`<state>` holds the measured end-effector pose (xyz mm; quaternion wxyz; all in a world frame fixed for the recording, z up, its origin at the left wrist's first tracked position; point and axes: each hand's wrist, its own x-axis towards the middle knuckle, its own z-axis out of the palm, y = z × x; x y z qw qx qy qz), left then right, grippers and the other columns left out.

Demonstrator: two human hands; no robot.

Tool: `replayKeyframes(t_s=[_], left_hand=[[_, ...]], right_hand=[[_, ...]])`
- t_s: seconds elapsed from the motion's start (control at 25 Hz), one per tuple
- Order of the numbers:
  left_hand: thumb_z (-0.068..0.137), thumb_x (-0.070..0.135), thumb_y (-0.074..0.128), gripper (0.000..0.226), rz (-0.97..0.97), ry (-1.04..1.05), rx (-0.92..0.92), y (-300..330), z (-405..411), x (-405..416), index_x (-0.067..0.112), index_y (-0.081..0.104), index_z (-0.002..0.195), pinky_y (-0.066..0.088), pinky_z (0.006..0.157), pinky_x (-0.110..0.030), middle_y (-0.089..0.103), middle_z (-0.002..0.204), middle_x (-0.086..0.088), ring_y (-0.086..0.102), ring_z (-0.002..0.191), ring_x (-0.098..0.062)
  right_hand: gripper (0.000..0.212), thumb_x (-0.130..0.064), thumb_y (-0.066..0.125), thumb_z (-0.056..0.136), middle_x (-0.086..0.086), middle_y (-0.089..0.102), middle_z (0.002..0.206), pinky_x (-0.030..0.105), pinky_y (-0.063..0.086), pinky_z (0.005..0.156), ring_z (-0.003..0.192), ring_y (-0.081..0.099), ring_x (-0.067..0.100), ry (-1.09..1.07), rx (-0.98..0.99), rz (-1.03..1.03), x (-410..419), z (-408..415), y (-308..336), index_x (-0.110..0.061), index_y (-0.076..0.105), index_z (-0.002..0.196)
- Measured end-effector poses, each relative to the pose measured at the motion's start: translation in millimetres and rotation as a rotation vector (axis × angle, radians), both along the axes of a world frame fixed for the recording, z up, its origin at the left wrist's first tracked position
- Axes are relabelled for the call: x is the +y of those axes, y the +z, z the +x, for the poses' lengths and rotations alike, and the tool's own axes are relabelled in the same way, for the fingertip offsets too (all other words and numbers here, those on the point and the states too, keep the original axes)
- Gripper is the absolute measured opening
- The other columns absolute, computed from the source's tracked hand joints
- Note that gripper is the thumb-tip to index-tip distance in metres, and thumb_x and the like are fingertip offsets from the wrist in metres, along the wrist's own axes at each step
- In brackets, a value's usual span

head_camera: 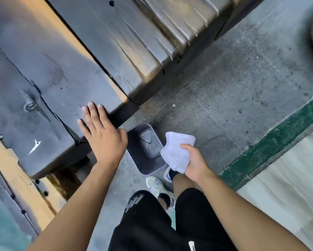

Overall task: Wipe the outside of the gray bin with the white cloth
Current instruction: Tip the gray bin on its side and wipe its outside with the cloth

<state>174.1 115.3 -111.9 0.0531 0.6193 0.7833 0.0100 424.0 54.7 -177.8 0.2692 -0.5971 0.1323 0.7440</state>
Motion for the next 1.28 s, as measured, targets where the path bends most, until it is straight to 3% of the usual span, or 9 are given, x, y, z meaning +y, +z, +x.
replayKeyframes(t_s=[0.12, 0.28, 0.36, 0.44, 0.52, 0.64, 0.8, 1.04, 1.28], left_hand=[[0.076, 0.02, 0.056, 0.084, 0.099, -0.027, -0.02, -10, 0, -6, -0.007, 0.027, 0.151, 0.009, 0.119, -0.065, 0.019, 0.163, -0.031, 0.011, 0.152, -0.046], [0.08, 0.016, 0.056, 0.076, 0.266, -0.177, -0.076, -38, 1, -41, -0.004, 0.035, 0.149, 0.007, 0.121, -0.062, 0.017, 0.162, -0.035, 0.007, 0.152, -0.048], [0.082, 0.012, 0.054, 0.065, 0.255, -0.296, -0.209, -61, 9, -72, -0.005, 0.042, 0.144, 0.013, 0.121, -0.06, 0.023, 0.16, -0.034, 0.012, 0.152, -0.047], [0.082, 0.01, 0.057, 0.05, 0.088, -0.371, -0.374, -96, 24, -112, -0.004, 0.056, 0.13, 0.029, 0.117, -0.057, 0.047, 0.147, -0.028, 0.037, 0.143, -0.045], [0.085, 0.011, 0.058, 0.032, -0.148, -0.288, -0.46, -137, 41, -148, 0.001, 0.068, 0.113, 0.046, 0.102, -0.046, 0.067, 0.12, -0.018, 0.061, 0.116, -0.037], [0.093, 0.017, 0.056, 0.019, -0.361, -0.018, -0.502, -185, 64, -182, 0.006, 0.071, 0.098, 0.052, 0.081, -0.04, 0.073, 0.098, -0.011, 0.067, 0.094, -0.031], [0.092, 0.024, 0.064, 0.017, -0.316, 0.089, -0.48, -243, 103, -191, 0.01, 0.073, 0.095, 0.053, 0.078, -0.039, 0.073, 0.093, -0.008, 0.066, 0.093, -0.03], [0.089, 0.029, 0.072, 0.037, -0.13, 0.222, -0.358, -322, 156, -190, 0.004, 0.07, 0.116, 0.051, 0.085, -0.04, 0.073, 0.106, -0.014, 0.064, 0.102, -0.035], [0.094, 0.028, 0.065, 0.027, 0.089, 0.043, -0.166, -393, 157, -205, 0.003, 0.067, 0.103, 0.051, 0.07, -0.043, 0.07, 0.082, -0.016, 0.065, 0.078, -0.039]], right_hand=[[0.035, -0.022, 0.059, 0.096, 0.021, 0.067, 0.112, 0.04, 0.052, 0.08, 0.104, 0.065, 0.032, 0.077, -0.09, 0.084, -6, -6, -27, -0.002, 0.061, 0.125], [0.039, -0.016, 0.068, 0.091, 0.024, 0.068, 0.12, 0.044, 0.053, 0.081, 0.107, 0.067, 0.037, 0.043, -0.193, 0.086, -14, -15, -62, -0.004, 0.062, 0.127], [0.042, -0.018, 0.069, 0.09, 0.023, 0.067, 0.126, 0.042, 0.053, 0.081, 0.115, 0.065, 0.038, 0.003, -0.192, 0.065, -23, -12, -79, -0.005, 0.061, 0.129], [0.044, -0.022, 0.068, 0.09, 0.022, 0.067, 0.128, 0.043, 0.054, 0.084, 0.116, 0.065, 0.036, -0.034, -0.203, 0.053, -37, -5, -97, -0.006, 0.06, 0.13], [0.047, -0.028, 0.067, 0.091, 0.021, 0.065, 0.13, 0.045, 0.051, 0.092, 0.121, 0.063, 0.034, -0.058, -0.235, 0.039, -51, 8, -118, -0.005, 0.058, 0.132], [0.049, -0.034, 0.063, 0.094, 0.02, 0.064, 0.133, 0.044, 0.05, 0.094, 0.124, 0.061, 0.034, -0.04, -0.242, 0.025, -67, 32, -140, -0.005, 0.056, 0.134], [0.037, -0.038, 0.072, 0.087, 0.012, 0.073, 0.116, 0.047, 0.054, 0.096, 0.106, 0.07, 0.03, 0.112, -0.308, 0.054, -65, 67, -181, -0.014, 0.066, 0.115], [0.019, -0.032, 0.079, 0.08, 0.007, 0.08, 0.087, 0.037, 0.056, 0.074, 0.085, 0.076, 0.028, 0.303, -0.301, 0.228, -55, 99, -260, -0.015, 0.075, 0.085], [0.026, -0.014, 0.067, 0.09, 0.02, 0.076, 0.109, 0.049, 0.059, 0.084, 0.098, 0.074, 0.035, 0.444, 0.043, 0.338, -32, 111, -325, -0.004, 0.069, 0.114]])
